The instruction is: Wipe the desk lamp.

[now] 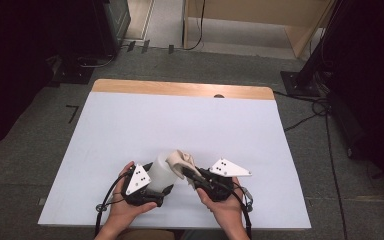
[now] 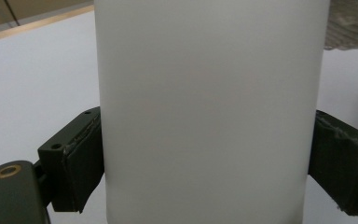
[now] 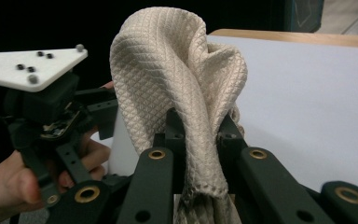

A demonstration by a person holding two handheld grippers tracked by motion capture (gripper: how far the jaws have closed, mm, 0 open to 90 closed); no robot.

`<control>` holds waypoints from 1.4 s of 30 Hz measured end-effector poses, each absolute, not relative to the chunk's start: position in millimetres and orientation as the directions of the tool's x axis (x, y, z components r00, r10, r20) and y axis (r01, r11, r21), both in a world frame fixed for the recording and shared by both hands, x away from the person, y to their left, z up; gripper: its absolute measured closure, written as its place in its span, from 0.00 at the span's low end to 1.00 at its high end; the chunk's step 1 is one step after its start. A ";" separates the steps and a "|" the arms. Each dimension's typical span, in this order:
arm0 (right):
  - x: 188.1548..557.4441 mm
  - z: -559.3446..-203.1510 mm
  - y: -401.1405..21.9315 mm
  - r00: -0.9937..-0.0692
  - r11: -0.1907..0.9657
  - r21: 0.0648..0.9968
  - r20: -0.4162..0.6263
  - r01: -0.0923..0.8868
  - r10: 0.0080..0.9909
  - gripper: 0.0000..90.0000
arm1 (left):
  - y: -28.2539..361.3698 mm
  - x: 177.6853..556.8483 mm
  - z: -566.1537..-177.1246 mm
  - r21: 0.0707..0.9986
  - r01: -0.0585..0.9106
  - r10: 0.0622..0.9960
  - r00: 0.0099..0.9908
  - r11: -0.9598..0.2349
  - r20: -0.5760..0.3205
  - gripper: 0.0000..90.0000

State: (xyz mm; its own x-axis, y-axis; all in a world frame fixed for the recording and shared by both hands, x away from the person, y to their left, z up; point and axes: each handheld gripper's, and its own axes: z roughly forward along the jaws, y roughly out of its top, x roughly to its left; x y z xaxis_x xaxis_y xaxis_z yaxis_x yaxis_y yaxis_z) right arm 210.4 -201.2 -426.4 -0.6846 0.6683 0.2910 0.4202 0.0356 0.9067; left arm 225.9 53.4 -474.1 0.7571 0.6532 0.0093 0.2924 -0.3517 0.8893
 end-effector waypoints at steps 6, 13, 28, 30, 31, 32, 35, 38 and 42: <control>214.4 -434.7 -204.7 -0.666 0.039 0.896 0.299 0.442 0.683 0.89 | 64.1 229.8 -470.8 0.903 0.318 0.679 0.733 -0.288 -0.042 0.09; 218.9 -447.2 -205.6 -0.645 0.041 0.883 0.309 0.467 0.699 0.89 | 64.3 229.1 -470.0 0.918 0.309 0.669 0.740 -0.248 -0.068 0.09; 223.7 -455.6 -208.8 -0.620 0.026 0.877 0.318 0.480 0.717 0.89 | 55.4 225.7 -475.9 0.925 0.259 0.591 0.805 -0.277 -0.048 0.09; 223.8 -453.6 -211.9 -0.618 0.006 0.877 0.333 0.480 0.712 0.89 | 50.7 224.0 -477.0 0.927 0.242 0.572 0.820 -0.288 -0.036 0.09; 223.7 -452.6 -213.2 -0.619 -0.001 0.878 0.339 0.479 0.709 0.89 | 48.0 223.0 -477.8 0.926 0.237 0.565 0.825 -0.295 -0.031 0.09; 223.3 -451.5 -214.3 -0.622 -0.012 0.880 0.345 0.474 0.703 0.89 | 45.6 222.8 -478.6 0.925 0.230 0.561 0.828 -0.303 -0.022 0.09; 220.6 -446.1 -214.5 -0.638 -0.018 0.888 0.344 0.459 0.689 0.89 | 40.5 222.8 -481.6 0.915 0.217 0.559 0.829 -0.341 0.012 0.09; 217.8 -442.2 -210.7 -0.663 0.006 0.901 0.315 0.435 0.679 0.89 | 37.3 222.7 -486.0 0.901 0.216 0.558 0.829 -0.376 0.035 0.09; 218.3 -445.3 -208.9 -0.660 0.045 0.905 0.274 0.423 0.700 0.89 | 39.0 223.2 -488.9 0.893 0.236 0.561 0.827 -0.383 0.022 0.09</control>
